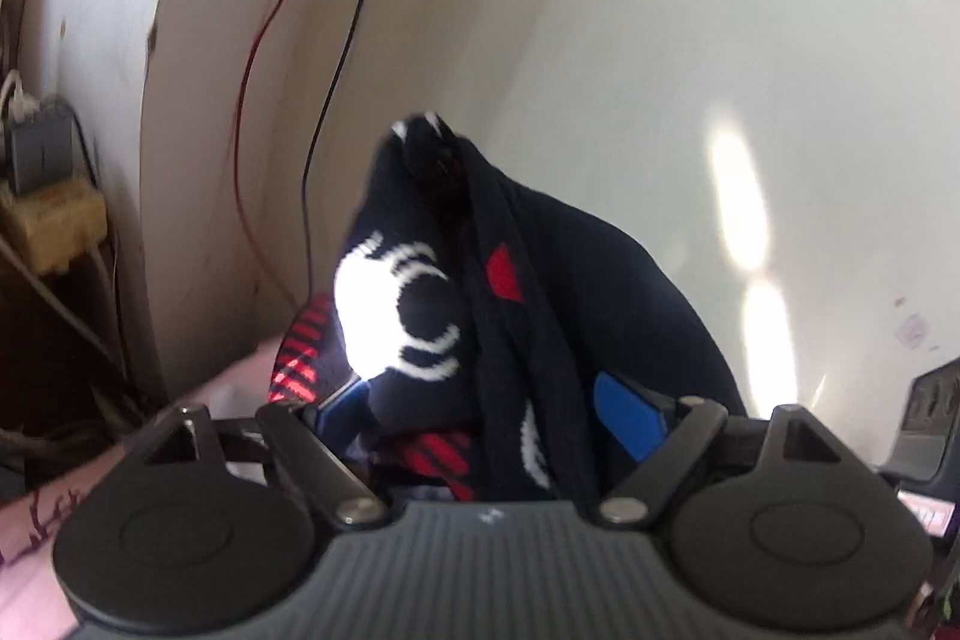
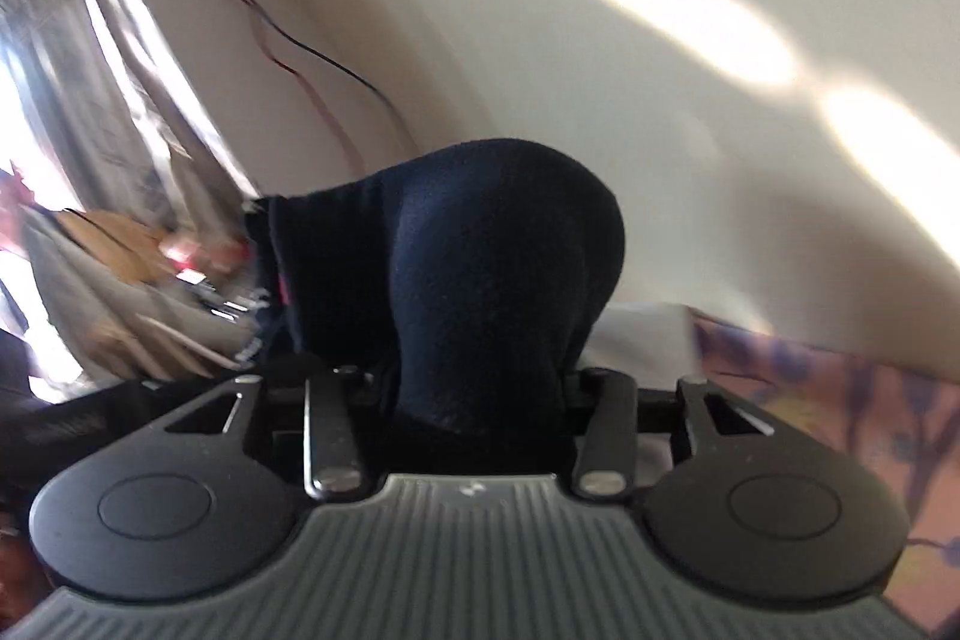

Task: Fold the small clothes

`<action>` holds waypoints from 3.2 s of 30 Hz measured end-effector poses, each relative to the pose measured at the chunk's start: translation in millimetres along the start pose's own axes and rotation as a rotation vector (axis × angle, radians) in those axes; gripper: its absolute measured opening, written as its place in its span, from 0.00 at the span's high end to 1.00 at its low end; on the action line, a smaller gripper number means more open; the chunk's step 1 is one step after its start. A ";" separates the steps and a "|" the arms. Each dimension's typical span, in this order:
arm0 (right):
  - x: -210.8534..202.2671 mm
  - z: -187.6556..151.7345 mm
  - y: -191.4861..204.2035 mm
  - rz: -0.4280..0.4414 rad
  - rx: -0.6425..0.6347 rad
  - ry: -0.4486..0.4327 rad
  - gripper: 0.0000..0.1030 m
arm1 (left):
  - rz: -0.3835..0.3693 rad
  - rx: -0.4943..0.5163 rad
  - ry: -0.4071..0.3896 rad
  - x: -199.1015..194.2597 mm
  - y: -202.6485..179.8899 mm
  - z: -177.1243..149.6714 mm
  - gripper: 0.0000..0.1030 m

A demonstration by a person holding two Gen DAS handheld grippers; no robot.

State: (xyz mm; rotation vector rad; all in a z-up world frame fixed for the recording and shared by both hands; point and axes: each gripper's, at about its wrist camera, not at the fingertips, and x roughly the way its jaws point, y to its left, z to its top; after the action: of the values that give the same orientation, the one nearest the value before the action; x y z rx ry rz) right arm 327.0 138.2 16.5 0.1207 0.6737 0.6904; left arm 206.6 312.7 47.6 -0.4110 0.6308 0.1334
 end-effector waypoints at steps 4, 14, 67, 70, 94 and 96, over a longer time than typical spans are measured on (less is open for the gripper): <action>-23.9 -25.0 -13.1 -0.028 -0.022 -0.050 0.28 | 0.112 0.017 0.047 33.7 -6.7 -22.2 0.20; -176.1 -100.8 5.8 -0.045 -0.136 -0.166 0.24 | 0.149 0.010 -0.089 -63.8 -46.9 -66.5 0.05; -278.3 -219.4 -40.9 -0.105 0.050 -0.046 0.14 | 0.369 0.281 -0.114 -127.1 -157.1 -252.9 0.00; -278.6 -219.6 -41.4 -0.103 0.053 -0.045 0.13 | 0.359 0.293 -0.107 -126.4 -158.5 -254.0 0.00; -278.4 -219.4 -43.1 -0.100 0.058 -0.041 0.13 | 0.361 0.212 -0.047 -121.1 -144.9 -249.2 0.00; -278.4 -219.5 -43.1 -0.100 0.058 -0.041 0.13 | 0.360 0.206 -0.044 -121.0 -144.1 -248.6 0.00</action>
State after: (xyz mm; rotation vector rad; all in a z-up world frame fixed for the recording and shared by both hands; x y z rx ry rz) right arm 57.7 -93.6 -20.4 0.1537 0.6559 0.5712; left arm 9.2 79.3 -13.8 -0.0922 0.6638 0.4159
